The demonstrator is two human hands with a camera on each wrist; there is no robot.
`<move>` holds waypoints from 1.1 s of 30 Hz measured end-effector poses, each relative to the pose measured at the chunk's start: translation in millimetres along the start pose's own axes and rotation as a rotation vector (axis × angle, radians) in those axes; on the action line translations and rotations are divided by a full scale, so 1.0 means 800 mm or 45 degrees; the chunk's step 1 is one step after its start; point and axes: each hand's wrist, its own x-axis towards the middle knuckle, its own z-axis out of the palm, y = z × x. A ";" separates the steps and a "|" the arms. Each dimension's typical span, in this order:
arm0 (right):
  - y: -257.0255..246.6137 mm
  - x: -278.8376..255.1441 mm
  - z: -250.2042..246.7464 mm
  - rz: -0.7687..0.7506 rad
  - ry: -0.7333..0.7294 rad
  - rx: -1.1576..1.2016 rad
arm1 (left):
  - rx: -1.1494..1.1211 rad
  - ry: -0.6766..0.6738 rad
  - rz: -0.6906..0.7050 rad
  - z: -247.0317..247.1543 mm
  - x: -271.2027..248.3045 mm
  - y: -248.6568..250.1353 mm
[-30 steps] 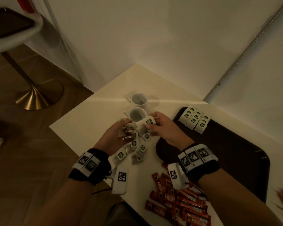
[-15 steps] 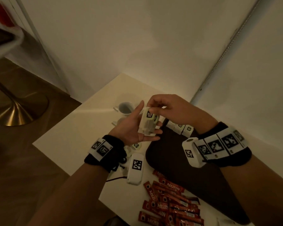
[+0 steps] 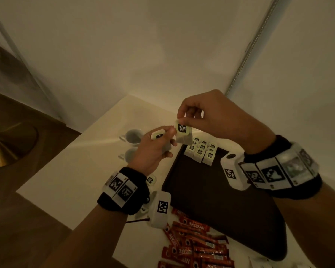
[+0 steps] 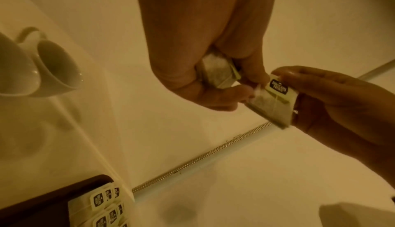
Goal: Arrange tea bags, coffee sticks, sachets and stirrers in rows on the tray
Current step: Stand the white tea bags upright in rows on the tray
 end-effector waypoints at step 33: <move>0.045 0.000 0.020 0.248 0.235 0.636 | 0.008 0.054 0.071 0.018 0.006 -0.020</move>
